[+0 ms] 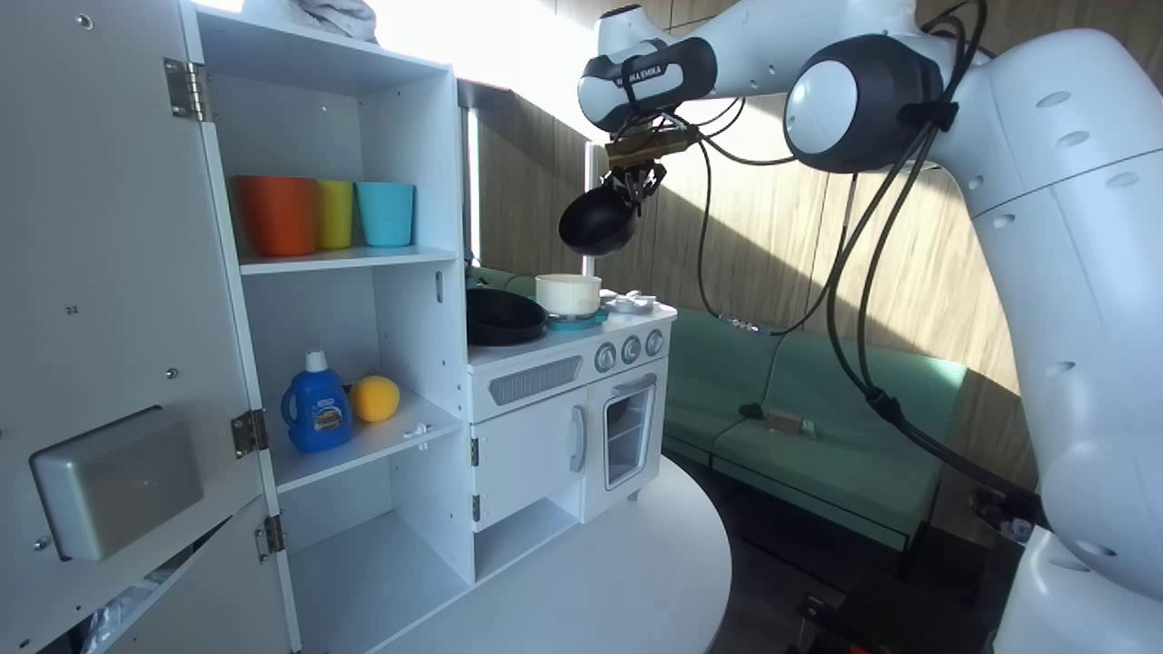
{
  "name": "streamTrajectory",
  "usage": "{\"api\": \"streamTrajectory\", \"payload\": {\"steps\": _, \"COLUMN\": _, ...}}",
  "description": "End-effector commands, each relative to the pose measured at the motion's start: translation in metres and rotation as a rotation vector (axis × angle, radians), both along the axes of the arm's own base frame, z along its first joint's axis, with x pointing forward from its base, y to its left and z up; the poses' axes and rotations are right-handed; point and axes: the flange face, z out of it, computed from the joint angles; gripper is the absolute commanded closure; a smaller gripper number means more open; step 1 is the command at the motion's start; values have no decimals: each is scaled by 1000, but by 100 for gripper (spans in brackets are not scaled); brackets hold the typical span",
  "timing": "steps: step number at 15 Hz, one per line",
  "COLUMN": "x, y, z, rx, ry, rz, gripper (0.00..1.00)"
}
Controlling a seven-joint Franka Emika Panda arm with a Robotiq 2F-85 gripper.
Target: Pour the contents of white bowl into the black bowl
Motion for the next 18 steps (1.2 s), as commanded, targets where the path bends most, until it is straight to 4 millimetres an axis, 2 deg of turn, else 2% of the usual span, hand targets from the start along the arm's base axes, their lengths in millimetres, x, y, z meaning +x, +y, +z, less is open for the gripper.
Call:
{"api": "streamTrajectory", "payload": {"steps": 1, "x": -22, "y": 14, "z": 4, "rx": -79, "ry": -34, "rz": 62, "gripper": 96}}
{"api": "streamTrajectory", "payload": {"steps": 7, "x": -44, "y": 19, "z": -8, "rx": -108, "ry": -53, "rz": 89, "gripper": 96}}
{"api": "streamTrajectory", "payload": {"steps": 12, "x": -58, "y": 9, "z": -9, "rx": -73, "ry": -75, "rz": 60, "gripper": 96}}
{"api": "streamTrajectory", "payload": {"steps": 18, "x": -59, "y": -25, "z": -8, "rx": -2, "ry": -103, "rz": -54, "gripper": 95}}
